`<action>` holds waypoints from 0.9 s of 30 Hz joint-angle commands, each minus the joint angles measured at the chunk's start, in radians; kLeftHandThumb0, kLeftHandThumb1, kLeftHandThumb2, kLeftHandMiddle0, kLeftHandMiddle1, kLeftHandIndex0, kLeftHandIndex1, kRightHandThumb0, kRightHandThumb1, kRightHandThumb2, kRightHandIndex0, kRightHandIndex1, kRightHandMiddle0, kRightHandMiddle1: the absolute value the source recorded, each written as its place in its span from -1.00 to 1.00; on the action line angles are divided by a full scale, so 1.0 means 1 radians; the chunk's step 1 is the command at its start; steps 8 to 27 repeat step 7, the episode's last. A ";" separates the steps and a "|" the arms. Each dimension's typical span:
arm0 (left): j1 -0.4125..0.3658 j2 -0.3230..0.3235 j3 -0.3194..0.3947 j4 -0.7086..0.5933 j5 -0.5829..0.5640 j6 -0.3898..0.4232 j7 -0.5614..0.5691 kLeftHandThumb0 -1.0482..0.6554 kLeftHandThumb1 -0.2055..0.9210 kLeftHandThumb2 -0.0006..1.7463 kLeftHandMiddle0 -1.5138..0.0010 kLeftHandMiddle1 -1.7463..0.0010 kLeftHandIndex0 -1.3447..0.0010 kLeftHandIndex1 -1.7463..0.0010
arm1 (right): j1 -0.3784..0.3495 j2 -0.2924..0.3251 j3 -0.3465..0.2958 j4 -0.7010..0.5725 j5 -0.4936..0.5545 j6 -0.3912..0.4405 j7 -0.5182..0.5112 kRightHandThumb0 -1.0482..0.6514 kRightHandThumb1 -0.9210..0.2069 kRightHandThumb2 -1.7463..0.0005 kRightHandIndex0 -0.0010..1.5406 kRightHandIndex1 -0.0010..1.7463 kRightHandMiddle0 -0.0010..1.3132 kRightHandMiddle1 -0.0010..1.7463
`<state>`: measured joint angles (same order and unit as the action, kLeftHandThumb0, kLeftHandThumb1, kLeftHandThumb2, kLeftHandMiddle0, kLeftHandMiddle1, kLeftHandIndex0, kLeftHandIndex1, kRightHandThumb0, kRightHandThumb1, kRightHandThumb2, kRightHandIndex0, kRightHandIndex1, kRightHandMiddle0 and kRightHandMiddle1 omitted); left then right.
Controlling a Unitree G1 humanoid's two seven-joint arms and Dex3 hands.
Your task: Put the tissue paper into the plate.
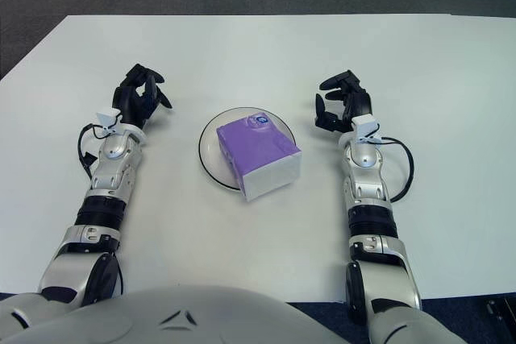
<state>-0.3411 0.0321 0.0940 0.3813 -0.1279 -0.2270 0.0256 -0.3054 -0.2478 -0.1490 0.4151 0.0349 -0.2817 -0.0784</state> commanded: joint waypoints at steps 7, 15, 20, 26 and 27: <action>0.152 -0.063 -0.017 0.099 0.005 -0.022 -0.011 -0.09 1.00 -0.46 -0.22 -1.00 0.10 -1.00 | 0.118 0.116 0.013 0.077 0.019 -0.008 -0.014 0.23 -0.02 -0.42 -0.26 1.00 -0.40 0.92; 0.152 -0.063 -0.017 0.099 0.005 -0.022 -0.011 -0.09 1.00 -0.46 -0.22 -1.00 0.10 -1.00 | 0.118 0.116 0.013 0.077 0.019 -0.008 -0.014 0.23 -0.02 -0.42 -0.26 1.00 -0.40 0.92; 0.152 -0.063 -0.017 0.099 0.005 -0.022 -0.011 -0.09 1.00 -0.46 -0.22 -1.00 0.10 -1.00 | 0.118 0.116 0.013 0.077 0.019 -0.008 -0.014 0.23 -0.02 -0.42 -0.26 1.00 -0.40 0.92; 0.152 -0.063 -0.017 0.099 0.005 -0.022 -0.011 -0.09 1.00 -0.46 -0.22 -1.00 0.10 -1.00 | 0.118 0.116 0.013 0.077 0.019 -0.008 -0.014 0.23 -0.02 -0.42 -0.26 1.00 -0.40 0.92; 0.152 -0.063 -0.017 0.099 0.005 -0.022 -0.011 -0.09 1.00 -0.46 -0.22 -1.00 0.10 -1.00 | 0.118 0.116 0.013 0.077 0.019 -0.008 -0.014 0.23 -0.02 -0.42 -0.26 1.00 -0.40 0.92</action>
